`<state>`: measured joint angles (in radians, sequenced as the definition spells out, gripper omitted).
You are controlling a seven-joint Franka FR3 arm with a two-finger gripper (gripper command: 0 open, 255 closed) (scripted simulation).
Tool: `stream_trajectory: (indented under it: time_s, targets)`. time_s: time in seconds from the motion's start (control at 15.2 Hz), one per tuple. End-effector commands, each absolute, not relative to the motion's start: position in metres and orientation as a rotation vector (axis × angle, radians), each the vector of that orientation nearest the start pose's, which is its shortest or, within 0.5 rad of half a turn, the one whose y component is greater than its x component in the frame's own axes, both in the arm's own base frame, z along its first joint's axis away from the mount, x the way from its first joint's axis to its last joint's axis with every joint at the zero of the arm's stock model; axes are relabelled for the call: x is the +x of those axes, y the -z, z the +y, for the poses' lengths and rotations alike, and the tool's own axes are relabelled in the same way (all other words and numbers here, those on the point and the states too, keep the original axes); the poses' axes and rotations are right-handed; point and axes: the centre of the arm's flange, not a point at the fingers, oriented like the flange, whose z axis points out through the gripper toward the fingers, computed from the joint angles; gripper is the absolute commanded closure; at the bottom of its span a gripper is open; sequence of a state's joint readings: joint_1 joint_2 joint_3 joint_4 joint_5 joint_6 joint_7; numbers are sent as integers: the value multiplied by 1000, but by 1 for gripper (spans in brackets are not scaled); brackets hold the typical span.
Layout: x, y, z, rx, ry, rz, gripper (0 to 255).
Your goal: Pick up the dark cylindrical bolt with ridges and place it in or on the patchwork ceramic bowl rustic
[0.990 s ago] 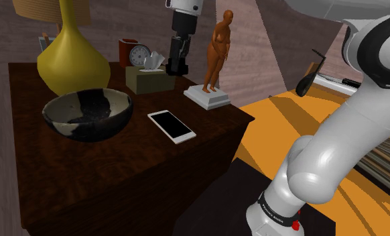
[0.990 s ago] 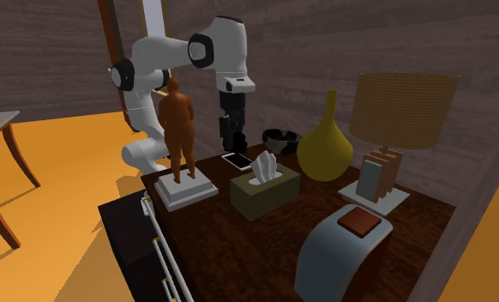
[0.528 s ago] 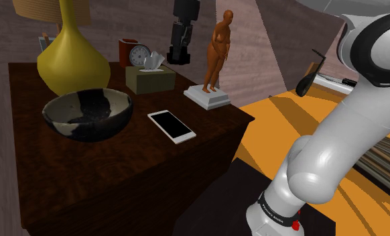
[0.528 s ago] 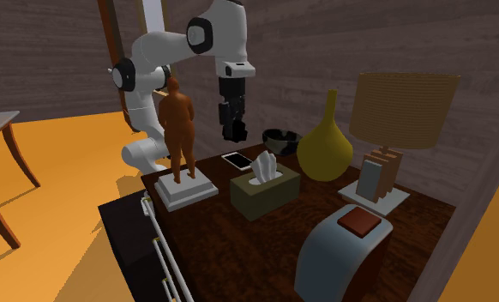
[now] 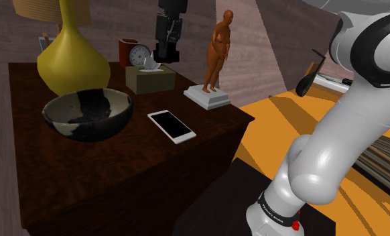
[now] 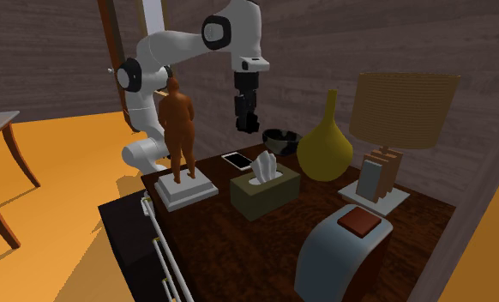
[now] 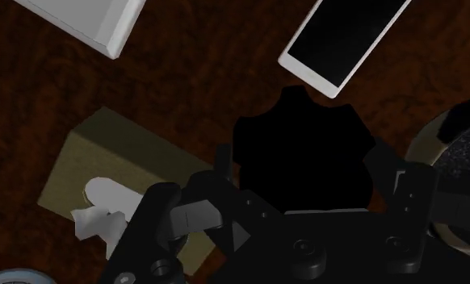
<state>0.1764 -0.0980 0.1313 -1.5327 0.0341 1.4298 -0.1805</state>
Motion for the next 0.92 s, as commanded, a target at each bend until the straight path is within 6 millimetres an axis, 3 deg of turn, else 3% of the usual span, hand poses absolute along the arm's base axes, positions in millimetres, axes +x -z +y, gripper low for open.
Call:
stream_trajectory:
  time_s: [0.0,0.86]
  targets:
    - [481,-681,187,-3027,-11,-758,255]
    - [461,-679,357,-3027,-11,-758,255]
